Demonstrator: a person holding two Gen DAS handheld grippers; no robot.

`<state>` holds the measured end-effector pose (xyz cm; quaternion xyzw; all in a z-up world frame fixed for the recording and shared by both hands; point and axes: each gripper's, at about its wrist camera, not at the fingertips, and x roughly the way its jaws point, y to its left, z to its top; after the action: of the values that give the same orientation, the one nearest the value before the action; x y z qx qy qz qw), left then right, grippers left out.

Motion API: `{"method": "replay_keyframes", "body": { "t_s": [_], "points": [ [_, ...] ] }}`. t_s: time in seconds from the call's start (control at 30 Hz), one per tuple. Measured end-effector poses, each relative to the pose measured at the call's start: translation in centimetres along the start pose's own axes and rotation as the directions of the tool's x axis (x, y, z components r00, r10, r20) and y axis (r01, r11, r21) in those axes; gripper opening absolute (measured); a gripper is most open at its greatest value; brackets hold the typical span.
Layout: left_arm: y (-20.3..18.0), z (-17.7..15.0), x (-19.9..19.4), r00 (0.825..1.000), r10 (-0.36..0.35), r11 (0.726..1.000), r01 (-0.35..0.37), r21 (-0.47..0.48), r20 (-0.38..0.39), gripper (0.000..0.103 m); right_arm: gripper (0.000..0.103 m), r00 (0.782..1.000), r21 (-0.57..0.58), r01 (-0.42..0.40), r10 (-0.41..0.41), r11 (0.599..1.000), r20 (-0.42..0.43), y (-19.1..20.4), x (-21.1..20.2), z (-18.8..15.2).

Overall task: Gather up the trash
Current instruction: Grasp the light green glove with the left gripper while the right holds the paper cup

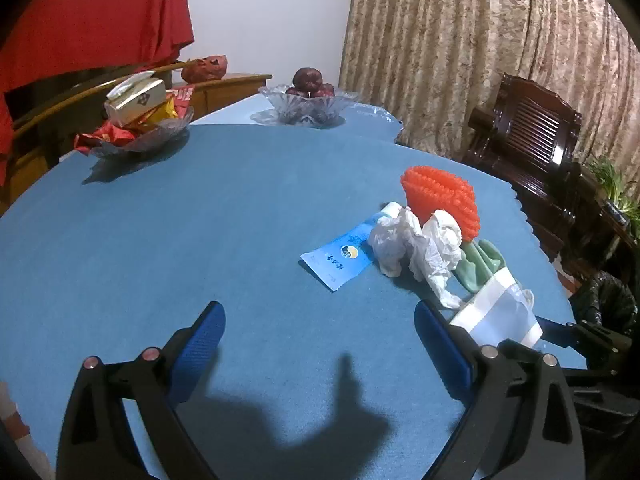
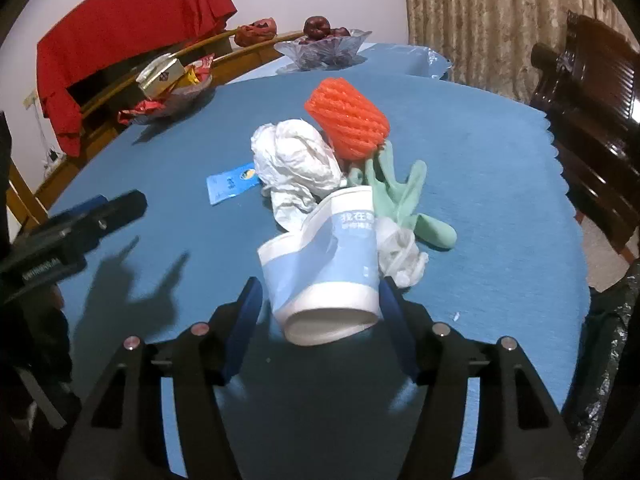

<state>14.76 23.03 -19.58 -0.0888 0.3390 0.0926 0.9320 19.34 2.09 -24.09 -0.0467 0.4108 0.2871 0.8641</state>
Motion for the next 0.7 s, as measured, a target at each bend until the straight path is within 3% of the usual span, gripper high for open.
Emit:
{"method": "replay_keyframes", "body": {
  "t_s": [0.1, 0.17, 0.27, 0.7],
  "points": [
    [-0.3, 0.0, 0.1, 1.000, -0.004, 1.000, 0.004, 0.000, -0.003, 0.093, 0.059, 0.999, 0.036, -0.029, 0.029, 0.999, -0.016, -0.2, 0.5, 0.5],
    [-0.4, -0.1, 0.1, 1.000, -0.006, 1.000, 0.006, 0.003, -0.002, 0.093, 0.050, 0.999, 0.040, -0.033, 0.034, 0.999, -0.023, -0.4, 0.8, 0.7],
    [-0.5, -0.1, 0.1, 1.000, -0.008, 1.000, 0.008, 0.007, -0.004, 0.093, 0.047, 0.999, 0.036, -0.031, 0.032, 0.999, -0.026, -0.5, 0.9, 0.9],
    [-1.9, -0.2, -0.3, 0.999, -0.033, 0.999, 0.033, 0.021, -0.012, 0.093, 0.045, 0.998, 0.056, 0.045, -0.048, 0.997, 0.044, -2.3, -4.3, -1.3]
  ]
}}
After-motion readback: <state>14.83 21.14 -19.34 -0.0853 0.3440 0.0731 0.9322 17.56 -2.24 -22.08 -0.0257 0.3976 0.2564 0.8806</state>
